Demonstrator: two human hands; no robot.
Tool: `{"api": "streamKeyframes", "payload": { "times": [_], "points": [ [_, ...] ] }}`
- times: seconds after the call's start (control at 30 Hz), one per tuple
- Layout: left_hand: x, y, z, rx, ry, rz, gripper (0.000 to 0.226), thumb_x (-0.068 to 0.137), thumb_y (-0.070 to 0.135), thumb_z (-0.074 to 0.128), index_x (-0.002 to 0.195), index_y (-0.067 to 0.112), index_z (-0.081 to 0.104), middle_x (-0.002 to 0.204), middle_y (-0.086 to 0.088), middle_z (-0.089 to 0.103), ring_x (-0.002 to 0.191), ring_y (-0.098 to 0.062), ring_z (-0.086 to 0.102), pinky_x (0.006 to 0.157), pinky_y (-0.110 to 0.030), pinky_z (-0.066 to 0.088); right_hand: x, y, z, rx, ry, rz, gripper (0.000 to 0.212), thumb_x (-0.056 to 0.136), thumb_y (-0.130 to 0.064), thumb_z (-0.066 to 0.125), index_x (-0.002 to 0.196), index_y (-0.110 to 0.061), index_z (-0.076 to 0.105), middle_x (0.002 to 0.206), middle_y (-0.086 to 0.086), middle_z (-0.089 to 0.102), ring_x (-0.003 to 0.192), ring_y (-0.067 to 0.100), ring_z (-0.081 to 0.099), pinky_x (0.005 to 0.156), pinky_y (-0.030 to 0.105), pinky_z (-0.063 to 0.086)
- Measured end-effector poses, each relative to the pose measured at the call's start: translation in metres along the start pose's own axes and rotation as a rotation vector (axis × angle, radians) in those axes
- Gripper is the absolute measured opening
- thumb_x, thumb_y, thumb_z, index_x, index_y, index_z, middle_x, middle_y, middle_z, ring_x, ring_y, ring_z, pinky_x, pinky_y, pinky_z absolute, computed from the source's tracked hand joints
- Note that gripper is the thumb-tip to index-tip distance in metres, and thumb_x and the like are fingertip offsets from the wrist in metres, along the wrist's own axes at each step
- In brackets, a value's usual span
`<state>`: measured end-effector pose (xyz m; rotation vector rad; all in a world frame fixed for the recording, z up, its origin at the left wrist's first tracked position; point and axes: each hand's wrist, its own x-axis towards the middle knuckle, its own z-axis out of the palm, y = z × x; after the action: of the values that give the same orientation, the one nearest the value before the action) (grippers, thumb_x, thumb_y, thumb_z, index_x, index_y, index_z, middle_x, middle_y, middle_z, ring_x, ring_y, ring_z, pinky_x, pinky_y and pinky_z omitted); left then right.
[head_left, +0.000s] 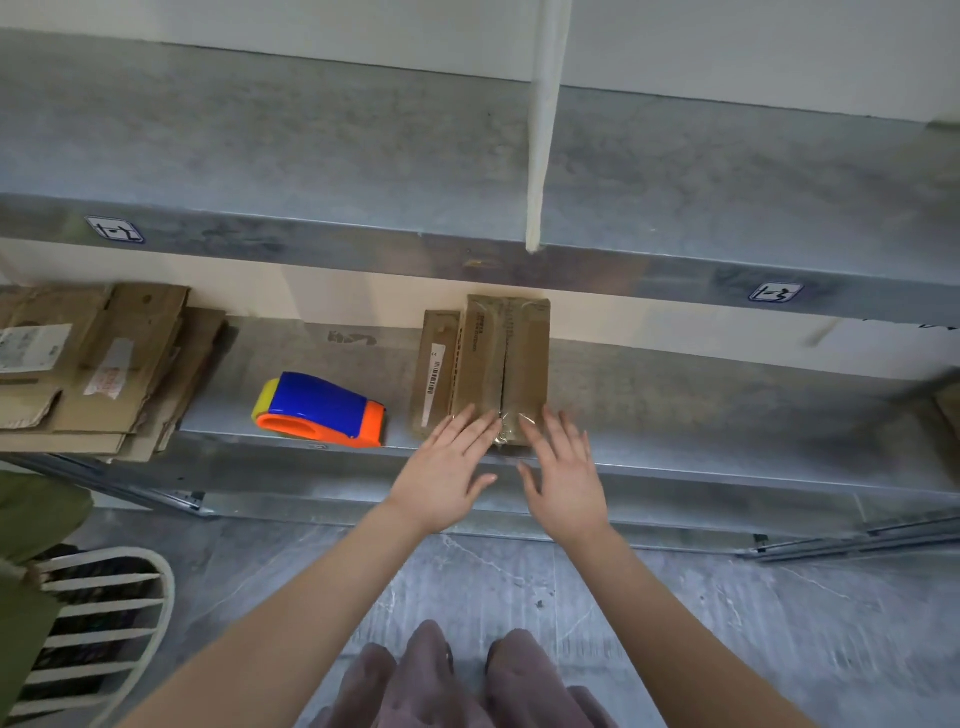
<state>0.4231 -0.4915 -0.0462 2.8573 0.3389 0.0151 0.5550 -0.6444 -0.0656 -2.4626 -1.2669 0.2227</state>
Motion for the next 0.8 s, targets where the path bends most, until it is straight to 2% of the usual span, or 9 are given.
{"api": "streamKeyframes", "payload": {
  "times": [0.07, 0.17, 0.27, 0.37, 0.47, 0.53, 0.6, 0.73, 0.8],
  "points": [
    [0.001, 0.002, 0.01, 0.016, -0.019, -0.029, 0.064, 0.098, 0.043, 0.03, 0.153, 0.016, 0.015, 0.161, 0.003, 0.013, 0.148, -0.018, 0.003, 0.12, -0.042, 0.014, -0.002, 0.0, 0.0, 0.094, -0.037, 0.015, 0.057, 0.099, -0.027, 0.048, 0.152, -0.032, 0.026, 0.163, -0.002, 0.012, 0.149, 0.021, 0.012, 0.115, 0.045, 0.032],
    [0.0, -0.001, 0.017, -0.087, -0.02, -0.061, 0.061, 0.1, 0.037, 0.033, 0.154, 0.021, 0.01, 0.161, 0.007, 0.001, 0.147, -0.016, -0.012, 0.121, -0.041, 0.004, -0.003, -0.001, 0.0, 0.239, -0.012, 0.049, 0.056, 0.099, -0.02, 0.049, 0.15, -0.035, 0.031, 0.164, -0.004, 0.005, 0.135, 0.018, 0.039, 0.095, 0.035, 0.051],
    [-0.003, -0.001, 0.012, -0.363, 0.11, -0.209, 0.057, 0.101, 0.025, 0.044, 0.153, 0.021, 0.021, 0.159, 0.012, 0.002, 0.146, -0.007, 0.001, 0.121, -0.035, 0.012, 0.002, 0.002, 0.001, 0.407, -0.052, 0.102, 0.051, 0.1, -0.02, 0.05, 0.144, -0.043, 0.037, 0.16, 0.003, 0.023, 0.117, 0.018, 0.056, 0.101, 0.034, 0.045],
    [-0.003, 0.006, 0.005, -0.601, 0.056, -0.326, 0.066, 0.101, 0.022, 0.046, 0.154, 0.026, 0.007, 0.157, 0.022, -0.011, 0.13, 0.005, 0.032, 0.106, -0.022, 0.033, 0.007, 0.008, 0.004, 0.516, -0.044, 0.093, 0.047, 0.098, -0.019, 0.053, 0.138, -0.044, 0.046, 0.147, 0.004, 0.044, 0.119, 0.019, 0.055, 0.103, 0.04, 0.045],
    [-0.001, 0.01, 0.006, -0.804, 0.032, -0.427, 0.079, 0.101, 0.021, 0.046, 0.151, 0.034, -0.014, 0.155, 0.019, -0.021, 0.141, 0.001, 0.014, 0.11, -0.018, 0.02, 0.015, 0.013, 0.002, 0.589, 0.001, 0.115, 0.042, 0.094, -0.015, 0.059, 0.128, -0.041, 0.058, 0.126, -0.004, 0.06, 0.09, 0.012, 0.061, 0.092, 0.033, 0.049],
    [0.003, 0.01, 0.006, -0.957, 0.038, -0.502, 0.08, 0.101, 0.025, 0.047, 0.149, 0.038, -0.016, 0.155, 0.021, -0.013, 0.144, 0.001, -0.001, 0.111, -0.019, 0.01, 0.019, 0.013, -0.002, 0.637, 0.003, 0.136, 0.04, 0.092, -0.014, 0.062, 0.122, -0.04, 0.062, 0.118, -0.009, 0.063, 0.09, 0.009, 0.061, 0.091, 0.028, 0.05],
    [0.005, 0.009, 0.006, -1.038, 0.024, -0.536, 0.076, 0.101, 0.027, 0.047, 0.15, 0.039, -0.01, 0.157, 0.018, 0.0, 0.146, -0.004, 0.004, 0.11, -0.019, 0.012, 0.022, 0.016, -0.004, 0.661, -0.009, 0.151, 0.038, 0.09, -0.014, 0.065, 0.12, -0.037, 0.065, 0.115, -0.011, 0.063, 0.094, 0.008, 0.061, 0.093, 0.026, 0.05],
    [0.012, 0.003, 0.001, -0.878, 0.085, -0.617, 0.07, 0.097, 0.036, 0.054, 0.154, 0.03, 0.013, 0.137, -0.001, 0.05, 0.133, -0.022, 0.042, 0.095, -0.022, 0.033, 0.028, 0.021, -0.006, 0.682, -0.019, 0.178, 0.052, 0.085, -0.017, 0.073, 0.126, -0.042, 0.055, 0.115, -0.009, 0.058, 0.101, 0.013, 0.062, 0.092, 0.027, 0.052],
    [0.016, -0.001, -0.001, -0.728, 0.141, -0.602, 0.073, 0.092, 0.035, 0.063, 0.152, 0.022, 0.023, 0.13, -0.007, 0.058, 0.122, -0.026, 0.054, 0.09, -0.024, 0.04, 0.031, 0.02, -0.004, 0.676, -0.009, 0.198, 0.057, 0.083, -0.015, 0.074, 0.127, -0.043, 0.051, 0.115, -0.003, 0.056, 0.099, 0.016, 0.062, 0.09, 0.034, 0.055]
  ]
}}
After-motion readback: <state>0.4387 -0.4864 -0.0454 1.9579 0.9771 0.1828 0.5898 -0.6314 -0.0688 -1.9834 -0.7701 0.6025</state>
